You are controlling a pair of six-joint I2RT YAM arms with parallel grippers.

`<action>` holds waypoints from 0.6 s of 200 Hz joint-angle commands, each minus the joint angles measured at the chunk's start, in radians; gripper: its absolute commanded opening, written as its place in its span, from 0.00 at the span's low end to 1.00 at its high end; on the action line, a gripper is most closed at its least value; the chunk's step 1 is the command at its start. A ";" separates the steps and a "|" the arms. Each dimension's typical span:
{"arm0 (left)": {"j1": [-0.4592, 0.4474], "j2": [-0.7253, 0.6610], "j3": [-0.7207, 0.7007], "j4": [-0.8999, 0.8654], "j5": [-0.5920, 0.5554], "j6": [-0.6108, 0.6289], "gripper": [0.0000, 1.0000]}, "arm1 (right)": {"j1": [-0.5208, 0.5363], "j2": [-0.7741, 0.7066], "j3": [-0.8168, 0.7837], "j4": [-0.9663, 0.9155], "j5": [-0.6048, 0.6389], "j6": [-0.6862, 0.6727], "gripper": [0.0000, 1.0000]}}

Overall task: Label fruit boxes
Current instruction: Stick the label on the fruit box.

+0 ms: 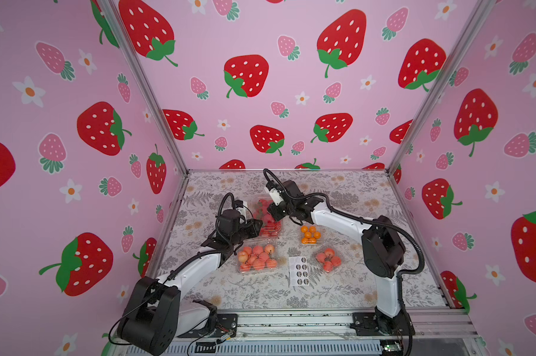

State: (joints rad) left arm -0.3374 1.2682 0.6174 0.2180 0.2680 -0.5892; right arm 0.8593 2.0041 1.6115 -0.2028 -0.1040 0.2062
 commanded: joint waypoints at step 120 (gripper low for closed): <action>0.005 0.202 0.152 0.044 -0.095 0.008 0.07 | -0.018 0.122 0.044 0.032 -0.126 0.029 0.02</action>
State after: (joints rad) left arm -0.3374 1.4593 0.7238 0.2432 0.1944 -0.5869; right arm 0.8413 2.0991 1.6299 -0.1841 -0.1768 0.2173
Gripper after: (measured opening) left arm 0.070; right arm 0.045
